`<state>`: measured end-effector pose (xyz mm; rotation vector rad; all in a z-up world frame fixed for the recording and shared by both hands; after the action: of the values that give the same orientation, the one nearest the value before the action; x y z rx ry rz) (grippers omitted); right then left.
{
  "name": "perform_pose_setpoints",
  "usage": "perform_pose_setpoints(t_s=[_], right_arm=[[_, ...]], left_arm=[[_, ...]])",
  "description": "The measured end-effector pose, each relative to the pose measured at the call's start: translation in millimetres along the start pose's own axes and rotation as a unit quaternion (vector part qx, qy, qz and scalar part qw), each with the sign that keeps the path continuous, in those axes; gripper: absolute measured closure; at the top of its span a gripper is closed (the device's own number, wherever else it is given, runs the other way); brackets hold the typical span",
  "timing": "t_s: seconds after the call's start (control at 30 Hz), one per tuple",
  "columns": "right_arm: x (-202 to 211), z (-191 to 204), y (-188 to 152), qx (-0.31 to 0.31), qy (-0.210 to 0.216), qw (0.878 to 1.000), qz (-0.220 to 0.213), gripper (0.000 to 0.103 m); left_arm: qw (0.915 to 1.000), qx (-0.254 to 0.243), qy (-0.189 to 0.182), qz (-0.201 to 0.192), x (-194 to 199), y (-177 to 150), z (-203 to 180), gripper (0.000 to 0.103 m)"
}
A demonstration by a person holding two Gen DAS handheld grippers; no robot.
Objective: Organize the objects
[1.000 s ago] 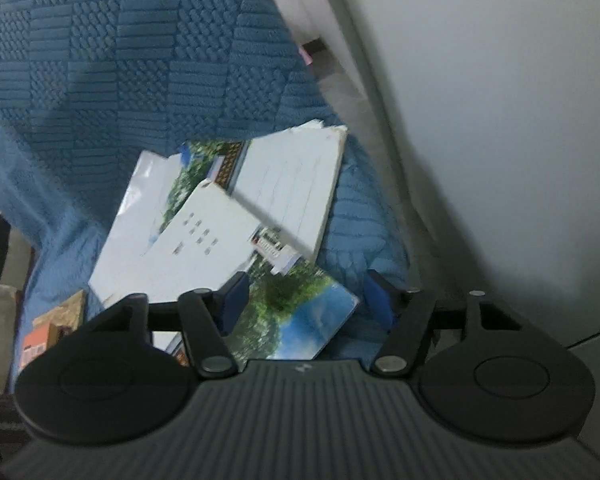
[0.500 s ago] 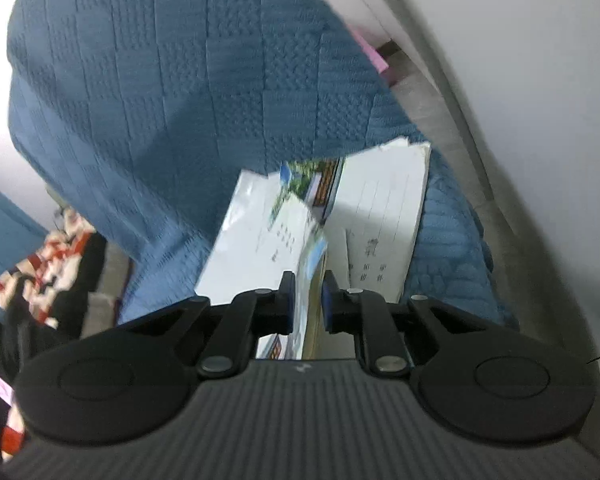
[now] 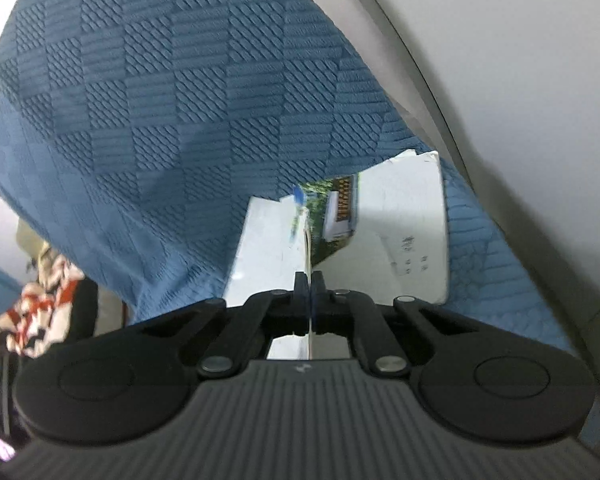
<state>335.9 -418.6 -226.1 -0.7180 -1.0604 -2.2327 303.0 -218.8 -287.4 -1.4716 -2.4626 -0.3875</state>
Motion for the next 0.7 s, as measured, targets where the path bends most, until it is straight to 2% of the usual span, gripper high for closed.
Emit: perform_pose_setpoints(t_s=[0.23, 0.43, 0.57, 0.7], right_arm=[[20, 30, -17, -0.072, -0.011, 0.997, -0.041, 0.099], [29, 43, -36, -0.126, -0.027, 0.99, -0.054, 0.099], [35, 46, -48, -0.167, -0.039, 0.983, -0.062, 0.099], [42, 52, -54, -0.19, -0.036, 0.979, -0.068, 0.099]], left_arm=[[0.9926, 0.087, -0.085, 0.006, 25, -16, -9, 0.033], [0.9842, 0.141, -0.107, -0.002, 45, -27, 5, 0.032], [0.9695, 0.207, -0.131, 0.003, 48, -28, 14, 0.031], [0.9718, 0.201, -0.124, -0.005, 55, -27, 14, 0.031]])
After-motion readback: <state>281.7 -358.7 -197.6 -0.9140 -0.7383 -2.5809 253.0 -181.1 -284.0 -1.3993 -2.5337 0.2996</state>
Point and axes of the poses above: each gripper's, at about its wrist camera, not at the fingertips, and x roughly against the way its jaws point, z to its left, y to its top, the point moved 8 cm from there along -x, roughly the way its jaws point, and after that the axes turned 9 degrees about -y, right-handed, at the moved point
